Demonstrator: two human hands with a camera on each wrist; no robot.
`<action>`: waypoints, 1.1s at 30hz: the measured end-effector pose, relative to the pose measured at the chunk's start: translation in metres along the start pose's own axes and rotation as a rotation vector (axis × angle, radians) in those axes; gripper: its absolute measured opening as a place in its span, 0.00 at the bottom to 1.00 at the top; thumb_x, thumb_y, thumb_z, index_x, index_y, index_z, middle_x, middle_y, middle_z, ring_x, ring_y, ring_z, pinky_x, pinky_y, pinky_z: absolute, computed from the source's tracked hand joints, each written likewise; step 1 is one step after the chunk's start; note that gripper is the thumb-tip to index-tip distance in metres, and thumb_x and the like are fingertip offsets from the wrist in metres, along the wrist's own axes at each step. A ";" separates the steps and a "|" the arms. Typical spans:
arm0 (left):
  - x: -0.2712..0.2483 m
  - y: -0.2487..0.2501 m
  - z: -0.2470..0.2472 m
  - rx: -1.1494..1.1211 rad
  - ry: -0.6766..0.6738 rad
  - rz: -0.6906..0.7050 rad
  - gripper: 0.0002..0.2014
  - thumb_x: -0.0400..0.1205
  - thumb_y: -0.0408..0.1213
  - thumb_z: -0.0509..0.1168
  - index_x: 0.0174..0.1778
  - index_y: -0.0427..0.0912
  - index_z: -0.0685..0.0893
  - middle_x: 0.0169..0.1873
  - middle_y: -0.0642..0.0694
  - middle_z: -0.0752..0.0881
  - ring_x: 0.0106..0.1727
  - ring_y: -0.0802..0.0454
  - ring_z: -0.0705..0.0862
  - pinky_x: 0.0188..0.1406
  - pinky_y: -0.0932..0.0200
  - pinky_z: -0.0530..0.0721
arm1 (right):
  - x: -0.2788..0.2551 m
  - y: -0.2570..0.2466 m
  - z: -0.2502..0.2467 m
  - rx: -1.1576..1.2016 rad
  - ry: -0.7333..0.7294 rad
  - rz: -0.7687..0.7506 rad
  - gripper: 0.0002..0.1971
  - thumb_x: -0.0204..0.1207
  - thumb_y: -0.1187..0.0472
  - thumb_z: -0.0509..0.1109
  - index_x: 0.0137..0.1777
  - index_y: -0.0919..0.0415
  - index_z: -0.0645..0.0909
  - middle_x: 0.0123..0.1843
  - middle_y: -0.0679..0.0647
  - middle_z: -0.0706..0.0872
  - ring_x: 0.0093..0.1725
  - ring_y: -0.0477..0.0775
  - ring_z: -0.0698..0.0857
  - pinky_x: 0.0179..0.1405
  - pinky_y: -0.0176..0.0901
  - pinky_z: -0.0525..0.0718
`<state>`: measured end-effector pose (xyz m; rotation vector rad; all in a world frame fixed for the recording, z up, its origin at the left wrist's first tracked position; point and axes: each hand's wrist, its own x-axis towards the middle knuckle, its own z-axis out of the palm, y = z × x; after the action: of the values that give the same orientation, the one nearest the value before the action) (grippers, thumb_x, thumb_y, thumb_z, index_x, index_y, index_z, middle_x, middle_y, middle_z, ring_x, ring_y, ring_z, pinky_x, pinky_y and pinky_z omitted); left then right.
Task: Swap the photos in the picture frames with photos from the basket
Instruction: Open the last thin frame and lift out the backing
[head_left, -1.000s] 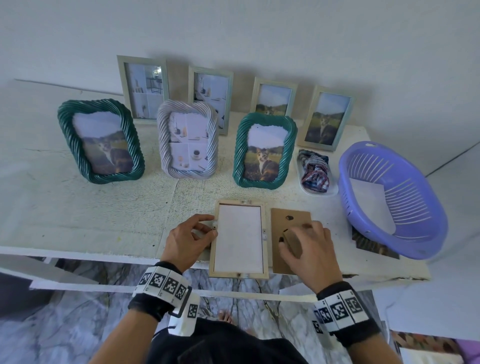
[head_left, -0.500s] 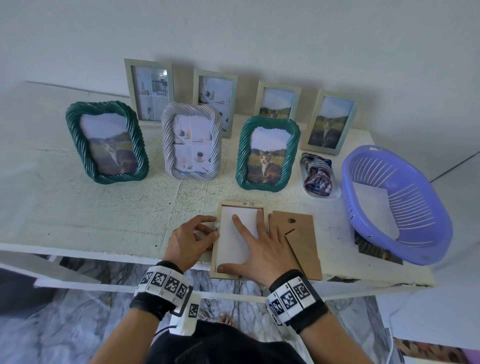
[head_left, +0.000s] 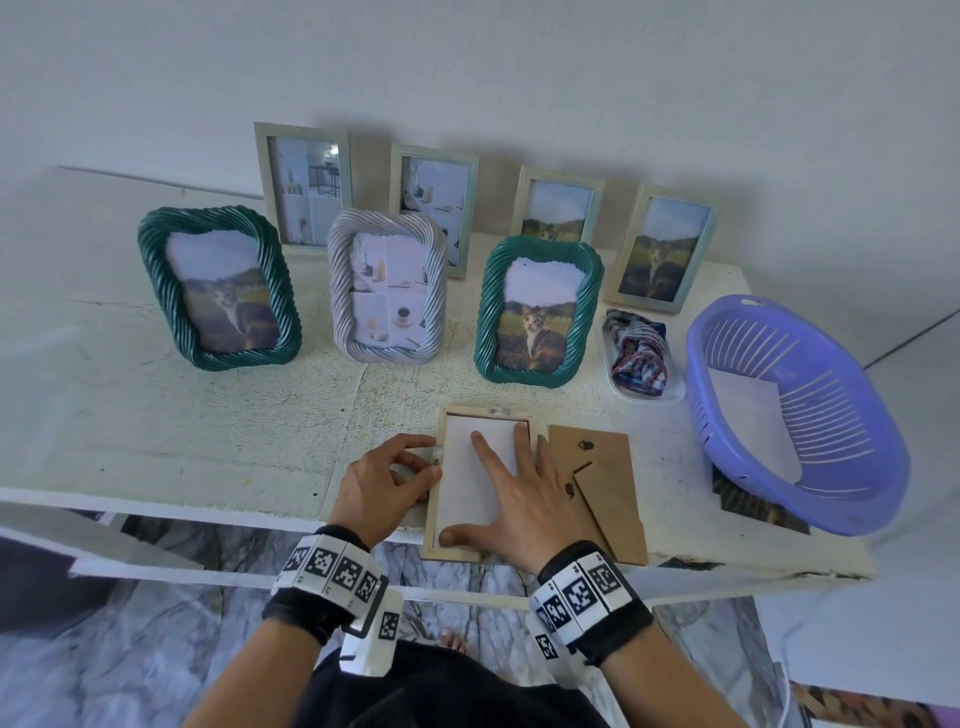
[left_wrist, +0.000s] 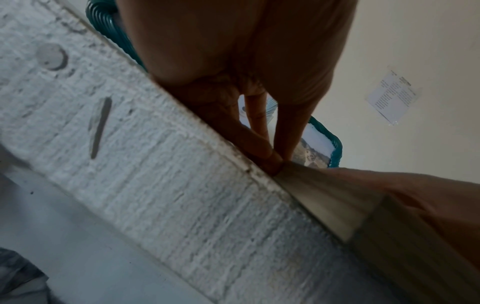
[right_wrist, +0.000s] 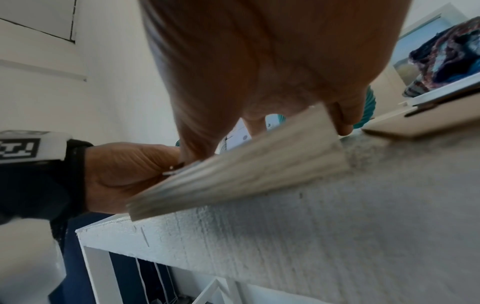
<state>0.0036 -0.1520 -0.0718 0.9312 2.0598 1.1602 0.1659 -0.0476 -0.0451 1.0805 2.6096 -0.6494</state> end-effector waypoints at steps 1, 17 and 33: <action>0.000 0.000 0.000 0.007 0.003 0.006 0.13 0.77 0.41 0.75 0.56 0.58 0.86 0.38 0.55 0.89 0.32 0.56 0.89 0.41 0.47 0.91 | 0.000 0.000 0.000 -0.004 0.005 -0.001 0.62 0.57 0.20 0.67 0.84 0.39 0.37 0.86 0.62 0.33 0.83 0.71 0.36 0.81 0.65 0.46; 0.001 -0.004 0.001 0.005 0.007 -0.005 0.13 0.77 0.43 0.75 0.56 0.59 0.86 0.36 0.60 0.88 0.32 0.55 0.88 0.41 0.44 0.90 | 0.006 0.005 0.001 -0.141 0.015 -0.030 0.64 0.52 0.13 0.57 0.83 0.40 0.34 0.84 0.67 0.30 0.82 0.75 0.37 0.80 0.68 0.41; -0.004 0.011 -0.002 0.045 0.095 0.113 0.17 0.78 0.58 0.69 0.57 0.54 0.86 0.40 0.57 0.88 0.37 0.62 0.86 0.38 0.62 0.87 | -0.001 0.005 -0.008 0.019 0.228 -0.051 0.57 0.63 0.23 0.66 0.84 0.42 0.39 0.85 0.62 0.55 0.81 0.67 0.59 0.79 0.59 0.62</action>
<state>0.0074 -0.1518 -0.0606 1.0445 2.1398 1.2428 0.1700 -0.0413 -0.0389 1.1584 2.8373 -0.5951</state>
